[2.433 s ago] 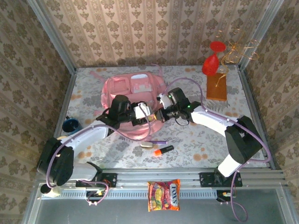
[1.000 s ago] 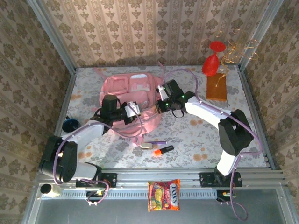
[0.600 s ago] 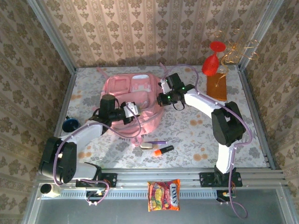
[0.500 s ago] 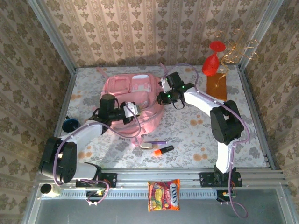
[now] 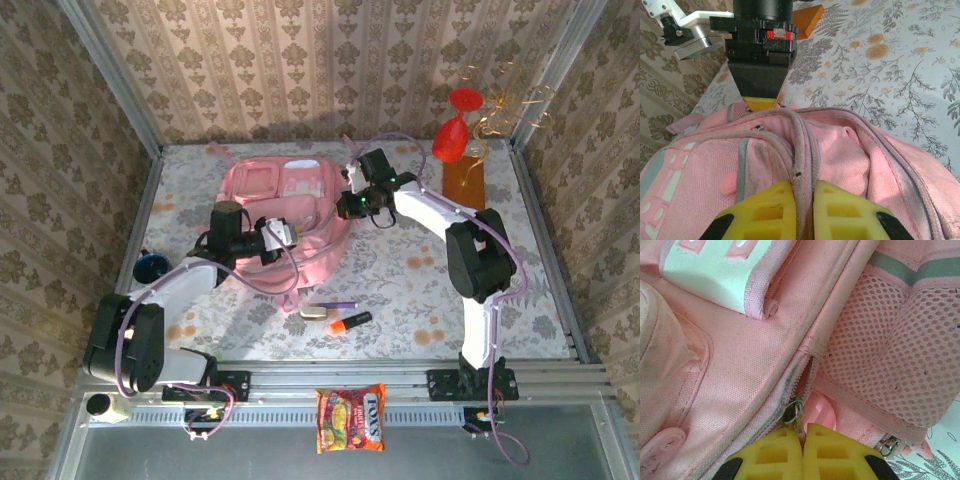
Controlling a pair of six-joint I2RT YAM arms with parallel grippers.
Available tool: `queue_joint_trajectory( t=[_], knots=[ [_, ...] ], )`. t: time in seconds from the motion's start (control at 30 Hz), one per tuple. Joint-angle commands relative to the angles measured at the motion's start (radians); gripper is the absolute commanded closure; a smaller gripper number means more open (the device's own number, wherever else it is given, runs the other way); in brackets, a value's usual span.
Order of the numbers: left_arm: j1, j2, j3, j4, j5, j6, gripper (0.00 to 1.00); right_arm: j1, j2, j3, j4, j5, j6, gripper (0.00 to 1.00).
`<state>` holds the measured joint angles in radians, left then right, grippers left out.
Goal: Pack books, pencil case, and school supplies into a backpack
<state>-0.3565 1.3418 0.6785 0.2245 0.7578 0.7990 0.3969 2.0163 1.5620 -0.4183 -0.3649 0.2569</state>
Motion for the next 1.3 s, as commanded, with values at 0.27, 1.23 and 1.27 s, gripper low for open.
queue_joint_trajectory(
  t=[0.27, 1.23, 1.27],
  knots=[
    [0.039, -0.033, 0.019, 0.041, 0.16, -0.01, 1.0, -0.158, 0.108, 0.101, -0.071, 0.353, -0.035, 0.93],
    [0.038, 0.011, 0.037, 0.019, 0.12, -0.006, 1.0, -0.122, 0.121, 0.003, 0.252, 0.009, 0.223, 0.31],
    [0.039, 0.016, 0.042, 0.015, 0.118, -0.013, 1.0, -0.122, 0.145, 0.024, 0.262, -0.002, 0.237, 0.32]
  ],
)
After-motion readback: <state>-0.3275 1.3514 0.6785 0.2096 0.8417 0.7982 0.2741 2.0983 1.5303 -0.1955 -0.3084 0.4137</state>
